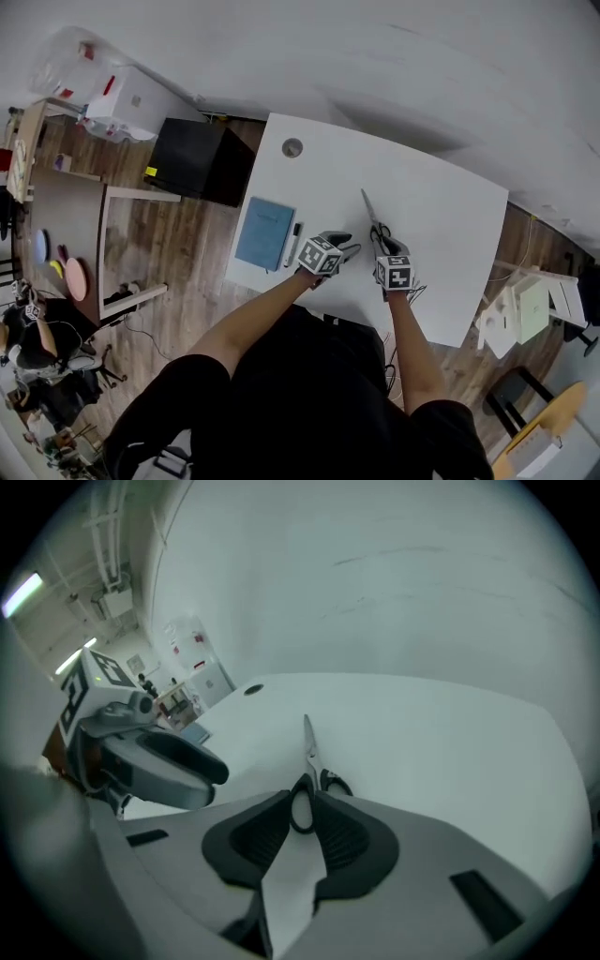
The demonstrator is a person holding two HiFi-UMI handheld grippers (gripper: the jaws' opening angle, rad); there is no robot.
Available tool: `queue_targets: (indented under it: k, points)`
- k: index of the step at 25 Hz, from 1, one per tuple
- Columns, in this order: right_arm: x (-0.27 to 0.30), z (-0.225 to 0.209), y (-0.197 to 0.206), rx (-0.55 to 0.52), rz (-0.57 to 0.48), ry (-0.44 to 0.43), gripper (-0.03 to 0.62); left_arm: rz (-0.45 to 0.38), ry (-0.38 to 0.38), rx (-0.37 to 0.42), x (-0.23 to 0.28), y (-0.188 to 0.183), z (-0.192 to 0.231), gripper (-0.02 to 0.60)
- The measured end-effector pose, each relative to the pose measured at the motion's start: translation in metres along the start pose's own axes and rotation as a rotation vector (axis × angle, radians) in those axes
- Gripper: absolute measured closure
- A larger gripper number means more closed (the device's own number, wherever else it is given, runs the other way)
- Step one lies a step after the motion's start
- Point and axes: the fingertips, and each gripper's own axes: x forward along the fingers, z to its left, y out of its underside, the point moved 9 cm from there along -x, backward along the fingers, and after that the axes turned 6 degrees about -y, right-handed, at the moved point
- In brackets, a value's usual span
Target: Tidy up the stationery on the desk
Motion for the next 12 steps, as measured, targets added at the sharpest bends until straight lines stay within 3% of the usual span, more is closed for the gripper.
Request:
queue_targets:
  k: [3,6,9,12]
  points:
    - [0.013,-0.003,-0.008,-0.144,0.091,0.026,0.500,0.009,0.063,0.039,-0.015,0.016,-0.011,0.423]
    - [0.022,-0.004,-0.007,-0.208,0.150,0.029,0.493,-0.026,0.130,-0.014,-0.034,0.030,-0.019,0.539]
    - [0.026,-0.008,-0.008,-0.301,0.208,0.062,0.487,-0.054,0.168,-0.056,-0.051,0.042,-0.021,0.558]
    - [0.029,-0.008,-0.009,-0.240,0.213,0.080,0.490,-0.086,0.139,-0.070,-0.072,0.053,-0.005,0.560]
